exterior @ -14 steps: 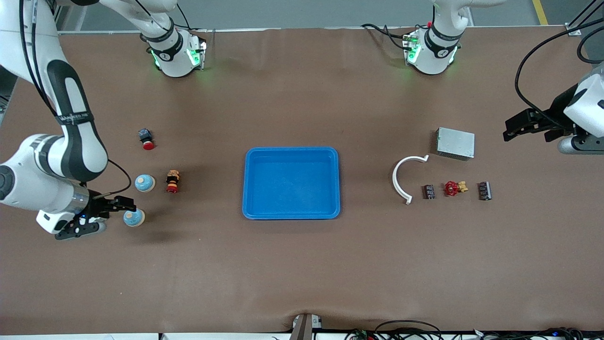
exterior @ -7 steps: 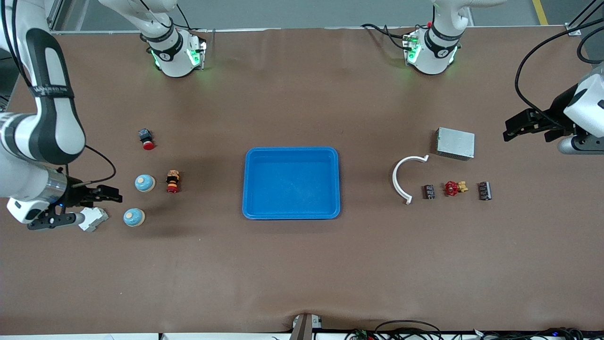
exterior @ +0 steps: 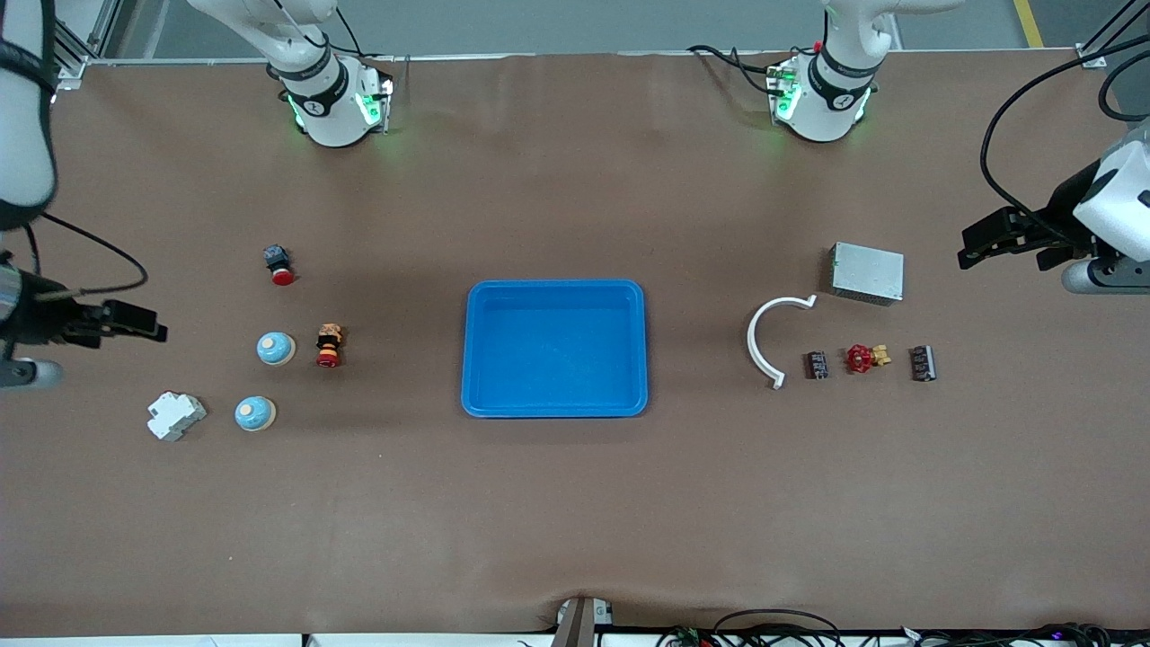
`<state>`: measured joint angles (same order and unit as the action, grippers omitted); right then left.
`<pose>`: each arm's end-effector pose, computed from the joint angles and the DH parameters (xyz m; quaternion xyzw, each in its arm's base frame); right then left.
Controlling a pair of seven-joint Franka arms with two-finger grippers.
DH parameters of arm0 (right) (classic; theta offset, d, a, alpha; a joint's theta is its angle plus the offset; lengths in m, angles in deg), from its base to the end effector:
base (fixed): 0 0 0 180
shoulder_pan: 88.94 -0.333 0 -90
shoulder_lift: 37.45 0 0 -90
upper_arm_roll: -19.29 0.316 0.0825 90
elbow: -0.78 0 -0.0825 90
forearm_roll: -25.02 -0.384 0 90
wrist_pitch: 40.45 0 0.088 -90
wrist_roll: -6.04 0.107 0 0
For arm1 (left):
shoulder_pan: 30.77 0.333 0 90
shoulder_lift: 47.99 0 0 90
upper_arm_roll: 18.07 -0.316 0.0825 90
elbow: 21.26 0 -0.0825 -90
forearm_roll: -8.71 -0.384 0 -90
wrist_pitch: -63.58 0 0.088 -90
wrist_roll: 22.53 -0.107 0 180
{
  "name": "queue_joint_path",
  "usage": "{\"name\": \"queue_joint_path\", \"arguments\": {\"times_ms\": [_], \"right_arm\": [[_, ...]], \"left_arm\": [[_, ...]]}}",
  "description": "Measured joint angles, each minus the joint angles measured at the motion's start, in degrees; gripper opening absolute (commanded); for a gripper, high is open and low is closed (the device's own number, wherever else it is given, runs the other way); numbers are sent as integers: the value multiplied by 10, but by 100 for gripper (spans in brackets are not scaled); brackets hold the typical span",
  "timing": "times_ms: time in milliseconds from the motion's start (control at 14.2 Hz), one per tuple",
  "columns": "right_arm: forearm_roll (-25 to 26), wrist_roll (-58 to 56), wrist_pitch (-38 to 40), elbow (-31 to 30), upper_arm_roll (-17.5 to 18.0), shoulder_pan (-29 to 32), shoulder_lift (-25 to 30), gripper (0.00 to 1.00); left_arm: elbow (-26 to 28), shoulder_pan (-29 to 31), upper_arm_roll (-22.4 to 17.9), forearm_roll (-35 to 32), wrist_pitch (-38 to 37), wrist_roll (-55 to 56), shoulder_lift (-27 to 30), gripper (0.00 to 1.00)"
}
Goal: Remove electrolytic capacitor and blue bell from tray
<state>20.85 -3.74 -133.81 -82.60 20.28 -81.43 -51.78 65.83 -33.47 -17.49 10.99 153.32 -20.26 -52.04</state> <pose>0.6260 -0.0653 0.5359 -0.9982 -0.0247 0.0321 0.0433 0.5744 -0.0370 0.6082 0.9997 -0.0087 -0.0132 0.0196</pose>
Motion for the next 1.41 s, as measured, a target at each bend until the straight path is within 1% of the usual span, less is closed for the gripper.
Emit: {"name": "queue_joint_path", "arguments": {"times_ms": [212, 564, 705, 988, 1270, 1411], "right_arm": [[1, 2, 20, 17, -2, 3, 27, 100], [1, 3, 36, 16, 1, 2, 64, 100], [1, 4, 42, 8, 2, 2, 75, 100], [1, 5, 35, -37, 4, 1, 100, 100], [1, 5, 31, -44, 6, -2, 108, 100], [12, 5, 28, -44, 6, -4, 110, 100]], "left_arm": [[0, 0, 0, 0, 0, 0, 0, 100], [0, 0, 0, 0, 0, 0, 0, 100], [0, 0, 0, 0, 0, 0, 0, 100], [0, 0, 0, 0, 0, 0, 0, 100], [0, 0, 0, 0, 0, 0, 0, 100], [0, 0, 0, 0, 0, 0, 0, 100]]}}
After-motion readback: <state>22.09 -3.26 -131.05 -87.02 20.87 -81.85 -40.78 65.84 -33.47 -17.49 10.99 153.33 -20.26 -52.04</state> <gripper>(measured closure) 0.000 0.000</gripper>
